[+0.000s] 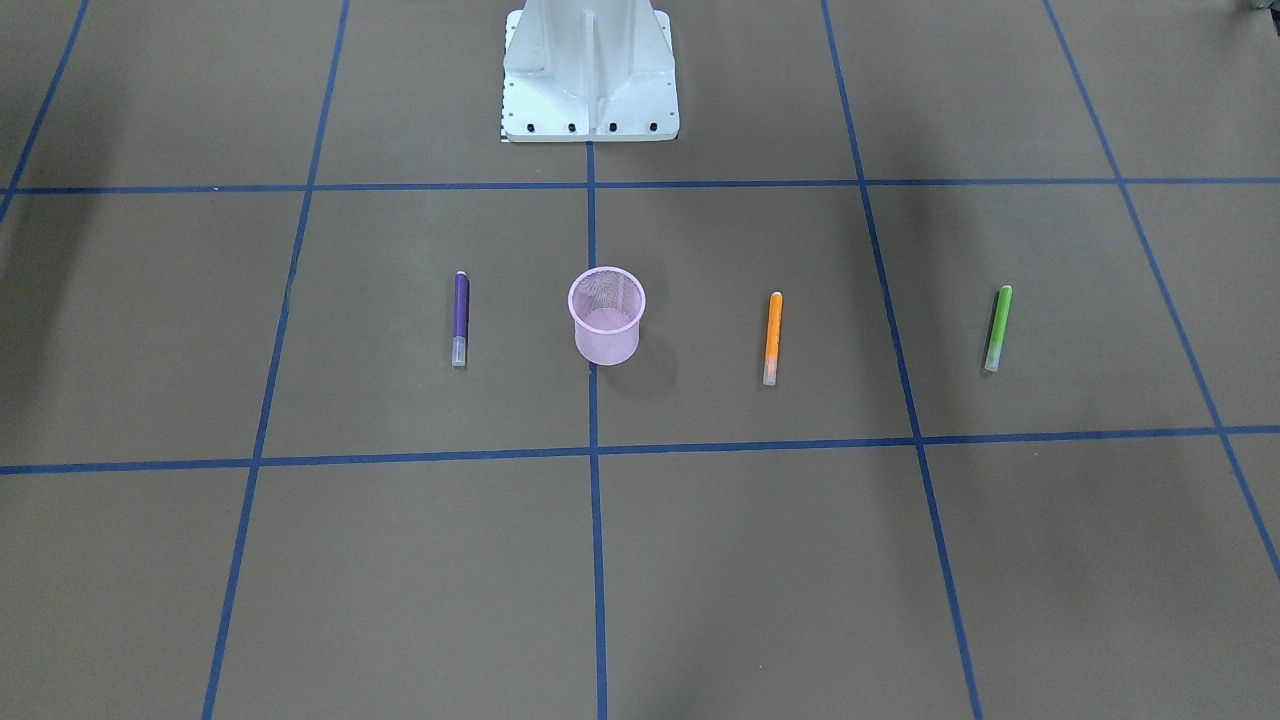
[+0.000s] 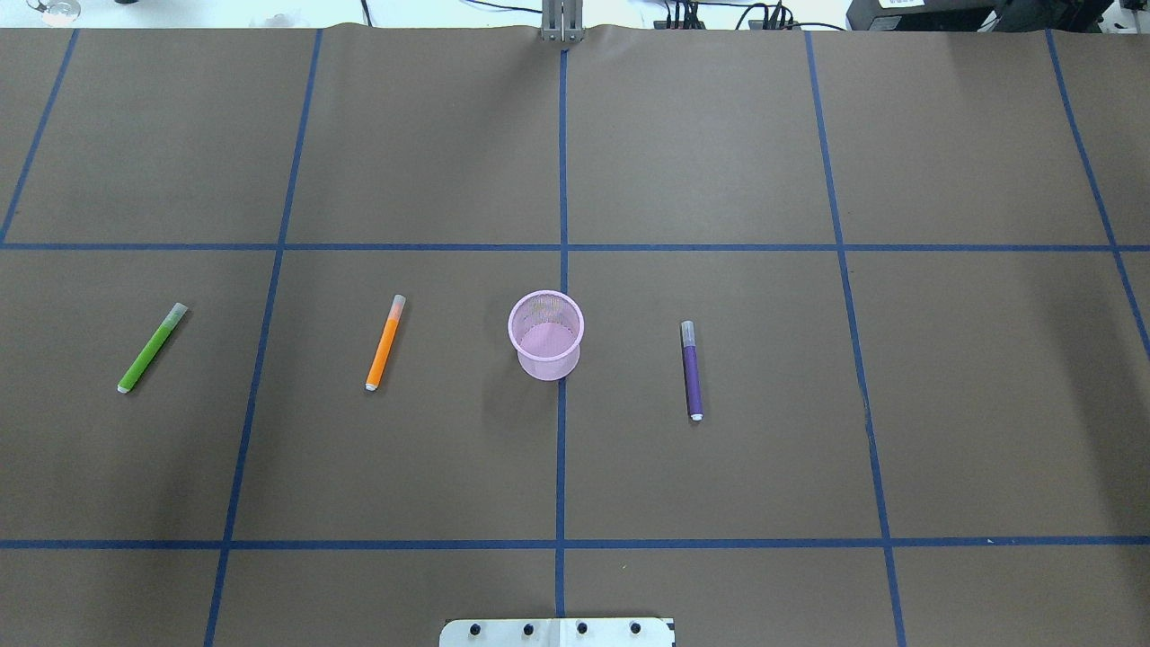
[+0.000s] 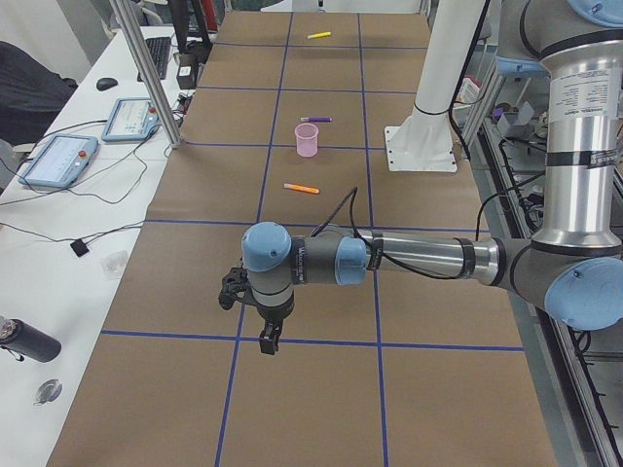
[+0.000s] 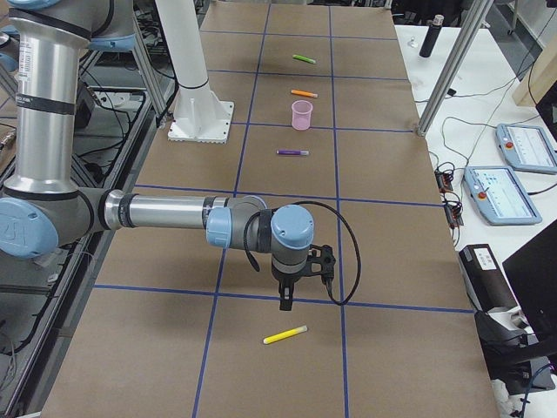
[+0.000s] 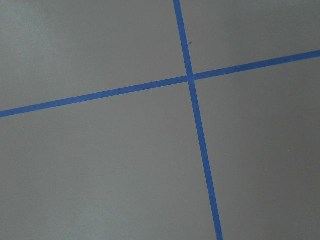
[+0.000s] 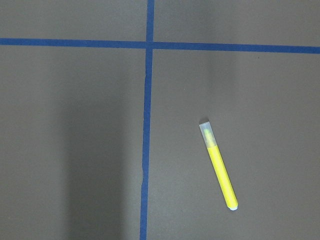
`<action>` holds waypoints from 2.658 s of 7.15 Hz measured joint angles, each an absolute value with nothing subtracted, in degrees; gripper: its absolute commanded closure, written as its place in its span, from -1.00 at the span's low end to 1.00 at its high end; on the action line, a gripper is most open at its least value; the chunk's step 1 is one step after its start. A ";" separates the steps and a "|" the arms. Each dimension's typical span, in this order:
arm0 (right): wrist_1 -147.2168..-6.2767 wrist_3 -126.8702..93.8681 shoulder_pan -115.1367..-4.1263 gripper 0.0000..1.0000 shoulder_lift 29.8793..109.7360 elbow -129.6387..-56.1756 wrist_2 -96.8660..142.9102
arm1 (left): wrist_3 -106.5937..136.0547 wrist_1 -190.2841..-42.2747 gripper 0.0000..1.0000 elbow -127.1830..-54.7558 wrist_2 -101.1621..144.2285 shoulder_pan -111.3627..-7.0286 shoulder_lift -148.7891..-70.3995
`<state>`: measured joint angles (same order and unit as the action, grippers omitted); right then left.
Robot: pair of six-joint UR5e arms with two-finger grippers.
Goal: Collect pens into pen holder
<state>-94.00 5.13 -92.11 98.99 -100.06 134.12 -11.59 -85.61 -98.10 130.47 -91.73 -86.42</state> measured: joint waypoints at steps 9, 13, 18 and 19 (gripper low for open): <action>-93.43 4.98 -92.11 -1.00 98.57 -101.42 135.04 | -8.54 -97.54 -1.00 -100.84 135.52 -86.09 -91.67; -93.29 5.01 -92.11 -1.00 98.10 -101.92 135.09 | 15.90 -105.16 -0.99 -101.34 135.54 -72.84 -92.83; -93.25 5.01 -92.11 -1.00 97.74 -101.89 135.11 | 36.18 -114.03 -0.96 -97.31 123.66 -55.96 -93.79; -93.25 5.01 -92.11 -1.00 97.69 -101.88 135.16 | 36.16 -114.14 -0.81 -96.01 122.67 -54.13 -94.23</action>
<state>-93.25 5.01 -92.11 97.69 -101.88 135.16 36.16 -114.14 -96.01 122.67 -54.13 -94.23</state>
